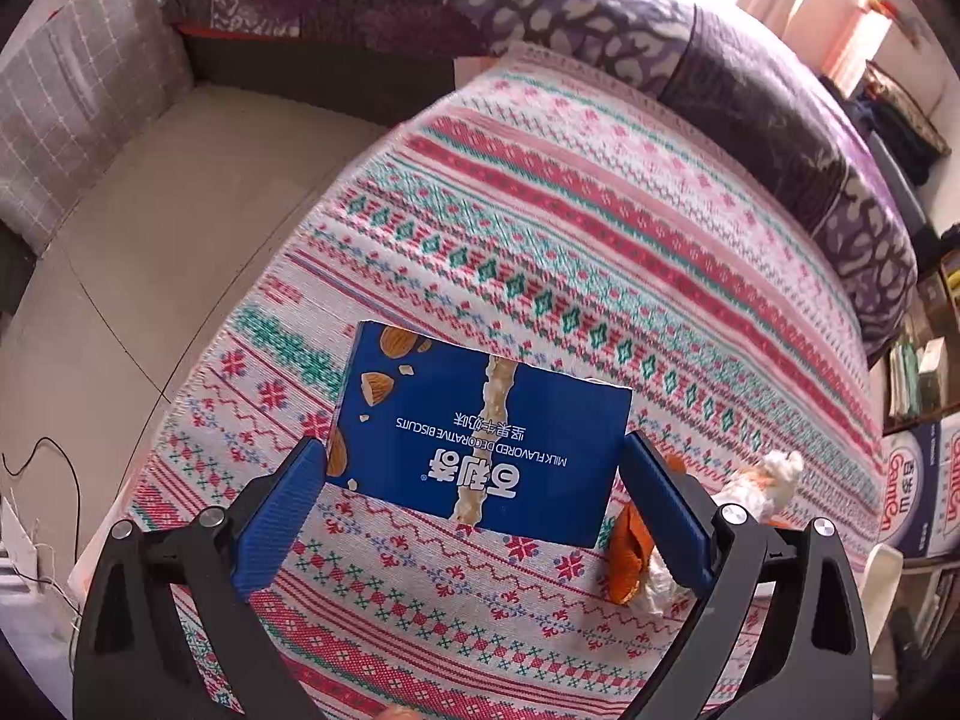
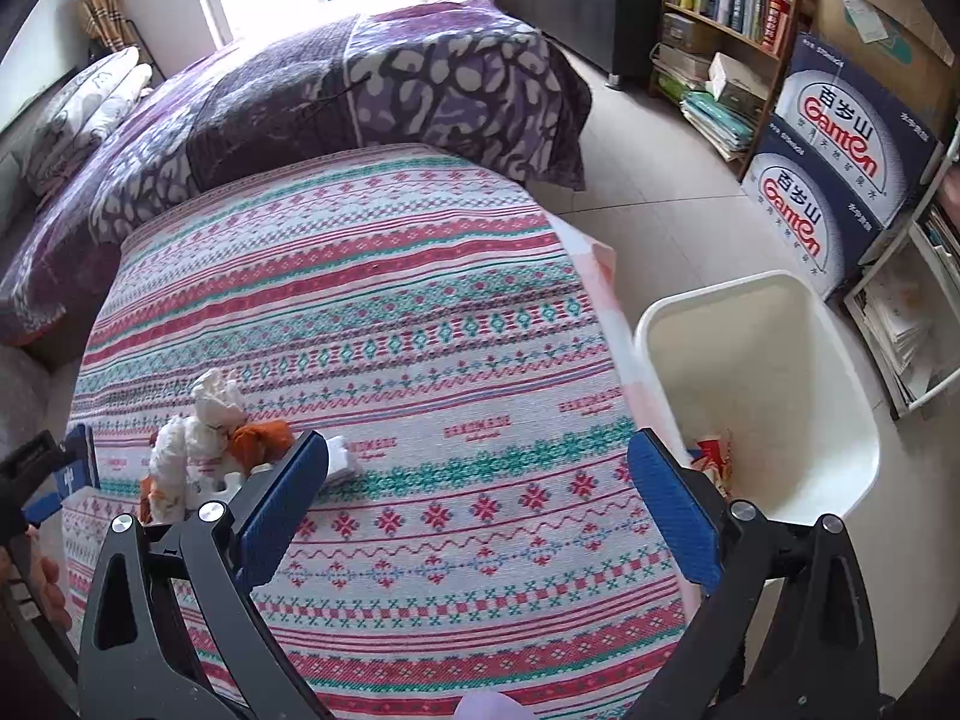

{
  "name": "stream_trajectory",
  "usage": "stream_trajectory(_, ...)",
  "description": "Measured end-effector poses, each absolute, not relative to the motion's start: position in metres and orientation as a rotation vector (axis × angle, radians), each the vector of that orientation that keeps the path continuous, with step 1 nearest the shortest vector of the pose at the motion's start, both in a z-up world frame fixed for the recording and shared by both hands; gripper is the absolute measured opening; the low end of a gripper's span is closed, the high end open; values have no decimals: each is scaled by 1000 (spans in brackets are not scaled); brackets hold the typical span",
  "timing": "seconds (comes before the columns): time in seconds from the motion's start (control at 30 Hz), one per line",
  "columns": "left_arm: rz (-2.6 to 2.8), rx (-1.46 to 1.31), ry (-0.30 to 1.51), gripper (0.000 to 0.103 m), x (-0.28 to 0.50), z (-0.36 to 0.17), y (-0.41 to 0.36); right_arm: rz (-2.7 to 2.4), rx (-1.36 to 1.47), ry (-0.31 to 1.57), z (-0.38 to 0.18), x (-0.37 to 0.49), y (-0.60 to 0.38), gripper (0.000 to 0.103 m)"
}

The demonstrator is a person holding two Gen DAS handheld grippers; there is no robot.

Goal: Collect trash
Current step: 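Grasp the white paper-wrapped roll with the right tool while the left tool lifts the blue box, then carry the white roll into the bin and open the right tool while the left tool holds the blue box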

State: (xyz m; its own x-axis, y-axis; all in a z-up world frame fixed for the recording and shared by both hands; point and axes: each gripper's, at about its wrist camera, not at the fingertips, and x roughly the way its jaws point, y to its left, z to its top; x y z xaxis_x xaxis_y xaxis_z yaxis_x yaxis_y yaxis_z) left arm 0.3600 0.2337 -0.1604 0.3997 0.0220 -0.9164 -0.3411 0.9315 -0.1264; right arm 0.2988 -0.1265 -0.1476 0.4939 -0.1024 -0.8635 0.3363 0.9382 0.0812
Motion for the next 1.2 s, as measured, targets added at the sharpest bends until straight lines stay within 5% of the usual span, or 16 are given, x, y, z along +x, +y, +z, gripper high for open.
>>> stream_trajectory(0.23, 318, -391, 932, 95, 342, -91, 260, -81, 240, 1104, -169, 317, -52, 95)
stream_trajectory(0.47, 327, -455, 823, 95, 320, -52, 279, 40, 482, 1173, -202, 356, 12, 73)
stream_trajectory(0.63, 307, -477, 788, 95, 309, -38, 282, 52, 434, 1148, -209, 366, 42, 71)
stream_trajectory(0.77, 311, -447, 781, 95, 309, -35, 278, 83, 416, 1207, -224, 376, 49, 29)
stream_trajectory(1.2, 328, -353, 685, 95, 299, -15, 251, 204, 400, 953, -122, 353, 13, 27)
